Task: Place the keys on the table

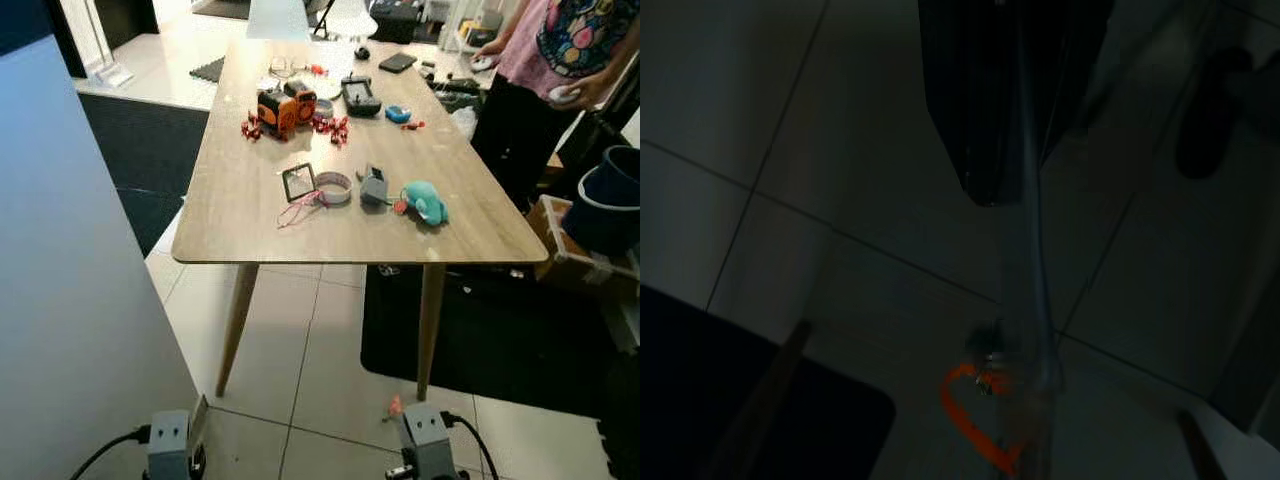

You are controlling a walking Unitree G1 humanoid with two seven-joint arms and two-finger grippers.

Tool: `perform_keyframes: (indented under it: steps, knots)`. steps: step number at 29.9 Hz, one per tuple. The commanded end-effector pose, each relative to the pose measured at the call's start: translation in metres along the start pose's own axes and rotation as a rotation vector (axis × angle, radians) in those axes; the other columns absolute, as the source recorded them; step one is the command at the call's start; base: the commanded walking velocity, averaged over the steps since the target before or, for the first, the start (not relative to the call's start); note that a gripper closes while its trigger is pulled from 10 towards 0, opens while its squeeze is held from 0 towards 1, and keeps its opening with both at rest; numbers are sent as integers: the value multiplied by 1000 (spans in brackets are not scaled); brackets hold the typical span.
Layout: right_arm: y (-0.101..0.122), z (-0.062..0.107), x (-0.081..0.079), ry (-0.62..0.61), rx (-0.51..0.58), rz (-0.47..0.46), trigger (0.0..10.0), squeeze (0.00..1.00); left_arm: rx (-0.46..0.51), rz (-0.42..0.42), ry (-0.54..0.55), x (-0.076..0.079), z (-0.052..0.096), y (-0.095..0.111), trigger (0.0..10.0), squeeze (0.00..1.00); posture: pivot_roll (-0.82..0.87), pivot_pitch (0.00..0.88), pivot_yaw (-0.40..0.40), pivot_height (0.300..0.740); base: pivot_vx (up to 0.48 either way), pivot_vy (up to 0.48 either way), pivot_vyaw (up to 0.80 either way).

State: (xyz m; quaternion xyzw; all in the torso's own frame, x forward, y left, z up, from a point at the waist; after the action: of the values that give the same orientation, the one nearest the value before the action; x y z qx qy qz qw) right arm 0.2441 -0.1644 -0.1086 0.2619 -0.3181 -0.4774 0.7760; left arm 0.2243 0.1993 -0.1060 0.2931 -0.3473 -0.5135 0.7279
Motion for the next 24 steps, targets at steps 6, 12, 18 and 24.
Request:
perform_keyframes:
  steps: [6, 12, 18, 24]
  knots:
    - [-14, 4, 5, -12, -41, -5, 10000, 0, -37, 0, 4, 0, 2, -9, 10000, 0, 43, 92, -29, 740, 0, -442, 0]
    - [-14, 4, 5, -13, -41, -5, 10000, 0, -48, 12, 17, -2, 2, -11, 10000, 0, 43, 93, -29, 740, 0, -42, 0]
    - [-13, 4, 5, -11, -40, -6, 10000, 0, -62, -7, 5, -1, 1, -12, 10000, 0, 45, 97, -29, 740, 0, 0, 0]
    - [-13, 4, 4, -11, -40, -6, 10000, 0, -77, -18, 11, 0, 1, -14, 10000, 0, 45, 98, -30, 740, 0, 0, 0]
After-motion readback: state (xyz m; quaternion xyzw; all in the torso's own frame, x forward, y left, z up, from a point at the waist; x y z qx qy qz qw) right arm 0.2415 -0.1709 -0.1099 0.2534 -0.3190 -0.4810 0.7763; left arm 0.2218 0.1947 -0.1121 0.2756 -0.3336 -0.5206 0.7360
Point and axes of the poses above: a point about 5 cm out from each wrist's last joint towards the gripper, its own z axis pointing back from the gripper into the wrist, its own y axis along the axis of the wrist's last joint, x = y × z, the point moved 6 cm from there along -z, pointing out of the wrist towards the gripper, and after that the axes turned 14 degrees about z, right-handed, at the moved point
